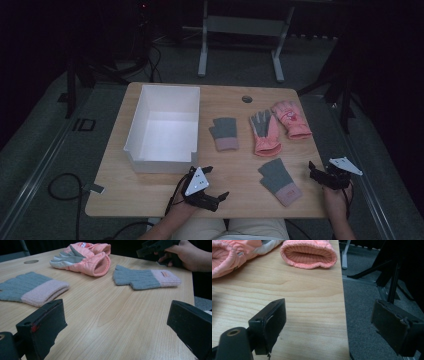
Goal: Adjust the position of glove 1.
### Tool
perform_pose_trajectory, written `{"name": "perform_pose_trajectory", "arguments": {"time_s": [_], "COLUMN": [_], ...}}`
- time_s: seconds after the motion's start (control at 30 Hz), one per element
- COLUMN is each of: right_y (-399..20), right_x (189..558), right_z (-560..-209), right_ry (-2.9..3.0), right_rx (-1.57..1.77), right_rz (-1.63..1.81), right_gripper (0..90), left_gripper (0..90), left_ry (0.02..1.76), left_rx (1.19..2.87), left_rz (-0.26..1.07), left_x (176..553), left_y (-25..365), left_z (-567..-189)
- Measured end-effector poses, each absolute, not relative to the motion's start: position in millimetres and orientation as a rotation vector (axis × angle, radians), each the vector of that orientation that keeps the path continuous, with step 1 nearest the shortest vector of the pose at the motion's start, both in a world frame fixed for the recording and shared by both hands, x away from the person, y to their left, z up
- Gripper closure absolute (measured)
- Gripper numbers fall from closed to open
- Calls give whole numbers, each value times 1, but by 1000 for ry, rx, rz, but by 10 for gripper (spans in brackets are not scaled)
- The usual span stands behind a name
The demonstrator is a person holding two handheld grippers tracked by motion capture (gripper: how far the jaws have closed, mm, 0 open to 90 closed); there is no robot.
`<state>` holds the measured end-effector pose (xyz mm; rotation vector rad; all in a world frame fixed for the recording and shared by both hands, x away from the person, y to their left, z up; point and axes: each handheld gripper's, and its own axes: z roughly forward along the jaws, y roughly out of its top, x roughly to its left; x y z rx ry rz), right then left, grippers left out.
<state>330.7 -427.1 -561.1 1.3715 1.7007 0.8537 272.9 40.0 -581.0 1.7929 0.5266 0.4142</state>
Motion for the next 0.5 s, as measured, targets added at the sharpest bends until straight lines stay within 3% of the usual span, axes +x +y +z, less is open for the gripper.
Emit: {"name": "perform_pose_trajectory", "arguments": {"time_s": [0.5], "right_y": [-420], "right_x": [332], "right_z": [-546], "right_ry": [1754], "right_rx": [1442], "right_rz": [867], "right_gripper": [114], "left_gripper": [14], "left_ry": [524], "left_rx": [1792], "left_rz": [410], "left_x": [274], "left_y": [40], "left_z": [-581]}}
